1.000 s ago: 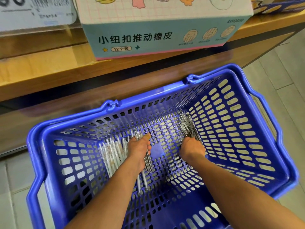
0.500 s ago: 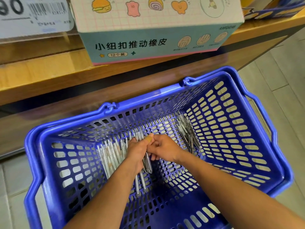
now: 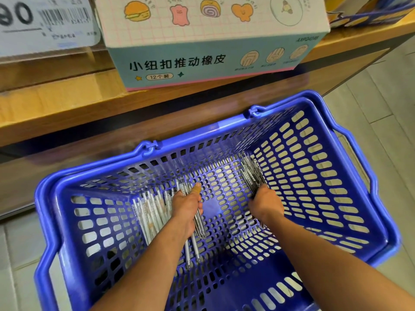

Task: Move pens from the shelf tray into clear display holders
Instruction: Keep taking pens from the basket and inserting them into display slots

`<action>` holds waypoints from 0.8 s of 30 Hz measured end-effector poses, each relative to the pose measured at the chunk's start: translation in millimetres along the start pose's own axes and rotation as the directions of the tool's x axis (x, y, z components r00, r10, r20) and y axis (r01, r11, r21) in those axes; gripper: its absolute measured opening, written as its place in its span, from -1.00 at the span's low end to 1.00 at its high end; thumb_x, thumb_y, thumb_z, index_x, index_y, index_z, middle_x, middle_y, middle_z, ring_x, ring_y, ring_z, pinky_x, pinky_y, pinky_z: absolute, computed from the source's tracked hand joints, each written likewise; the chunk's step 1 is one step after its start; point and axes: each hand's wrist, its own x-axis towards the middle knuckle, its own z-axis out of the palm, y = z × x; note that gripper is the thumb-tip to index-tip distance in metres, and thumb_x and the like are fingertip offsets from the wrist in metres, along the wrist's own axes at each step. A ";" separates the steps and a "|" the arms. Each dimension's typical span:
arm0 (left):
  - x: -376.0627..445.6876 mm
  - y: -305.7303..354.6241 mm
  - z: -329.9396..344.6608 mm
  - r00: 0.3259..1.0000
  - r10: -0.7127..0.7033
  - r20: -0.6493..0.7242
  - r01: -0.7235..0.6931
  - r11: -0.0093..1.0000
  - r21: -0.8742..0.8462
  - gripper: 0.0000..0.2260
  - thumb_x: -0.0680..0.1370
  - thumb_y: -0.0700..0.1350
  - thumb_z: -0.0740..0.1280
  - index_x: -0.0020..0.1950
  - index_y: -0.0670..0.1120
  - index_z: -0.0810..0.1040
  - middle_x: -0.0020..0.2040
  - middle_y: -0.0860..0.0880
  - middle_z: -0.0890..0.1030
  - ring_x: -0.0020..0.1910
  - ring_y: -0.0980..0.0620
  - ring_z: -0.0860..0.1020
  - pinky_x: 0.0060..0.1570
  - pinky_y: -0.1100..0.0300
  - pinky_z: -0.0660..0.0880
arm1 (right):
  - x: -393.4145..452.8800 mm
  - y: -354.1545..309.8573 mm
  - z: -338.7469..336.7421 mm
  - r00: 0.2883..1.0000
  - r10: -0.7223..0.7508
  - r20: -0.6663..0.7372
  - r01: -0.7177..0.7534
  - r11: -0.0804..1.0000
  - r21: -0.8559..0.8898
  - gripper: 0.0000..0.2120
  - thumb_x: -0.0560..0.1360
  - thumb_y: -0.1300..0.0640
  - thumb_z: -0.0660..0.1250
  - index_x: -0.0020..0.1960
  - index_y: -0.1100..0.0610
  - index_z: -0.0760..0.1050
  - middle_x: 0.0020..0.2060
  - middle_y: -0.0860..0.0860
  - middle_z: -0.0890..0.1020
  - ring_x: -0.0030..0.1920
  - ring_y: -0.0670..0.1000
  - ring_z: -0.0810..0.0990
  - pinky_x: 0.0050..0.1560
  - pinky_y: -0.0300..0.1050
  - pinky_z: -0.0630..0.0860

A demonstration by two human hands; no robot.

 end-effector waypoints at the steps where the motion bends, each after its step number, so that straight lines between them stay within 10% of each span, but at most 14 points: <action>1: 1.3 -0.8 -0.5 1.000 -0.001 0.000 0.001 1.000 -0.012 -0.25 0.60 -0.07 0.37 0.62 -0.13 -0.04 -0.41 -0.05 0.43 -0.44 0.02 0.38 -0.13 0.04 0.44 | 0.5 0.4 1.3 1.000 -0.004 -0.002 0.004 1.000 -0.019 -0.52 0.54 0.12 0.33 0.39 0.24 0.29 0.14 0.17 0.59 0.12 0.17 0.60 0.05 0.05 0.60; 12: 3.9 -1.2 -2.4 1.000 -0.011 0.019 0.011 1.000 0.001 -0.30 0.58 -0.13 0.40 0.58 -0.25 0.10 -0.40 -0.04 0.45 -0.45 0.03 0.39 -0.33 0.11 0.45 | -1.9 3.1 3.9 0.985 0.140 -0.099 -0.144 0.989 -0.030 -0.69 0.53 0.13 0.38 0.20 0.21 0.41 -0.21 0.03 0.52 -0.19 0.04 0.53 -0.25 -0.12 0.41; 17: 7.6 -2.8 -2.6 0.999 -0.041 0.021 0.041 0.999 -0.012 -0.33 0.57 -0.12 0.41 0.57 -0.25 0.16 -0.45 -0.02 0.46 -0.46 0.03 0.40 0.30 -0.16 0.45 | -1.8 4.9 7.7 0.993 0.113 -0.040 -0.114 0.993 -0.017 -0.79 0.55 0.14 0.35 0.13 0.20 0.47 -0.17 0.05 0.58 -0.19 0.02 0.55 -0.26 -0.13 0.46; 24: 11.3 -5.0 -0.6 0.999 -0.024 0.033 0.023 1.000 0.015 -0.27 0.52 -0.03 0.47 0.55 -0.22 0.19 -0.34 -0.01 0.55 -0.40 0.04 0.48 -0.17 0.07 0.50 | -14.9 -27.9 -5.6 0.926 -0.328 0.189 0.213 0.865 0.454 -0.92 0.53 0.20 0.36 -0.12 0.10 0.48 -0.27 -0.04 0.56 -0.33 -0.13 0.52 -0.32 -0.29 0.50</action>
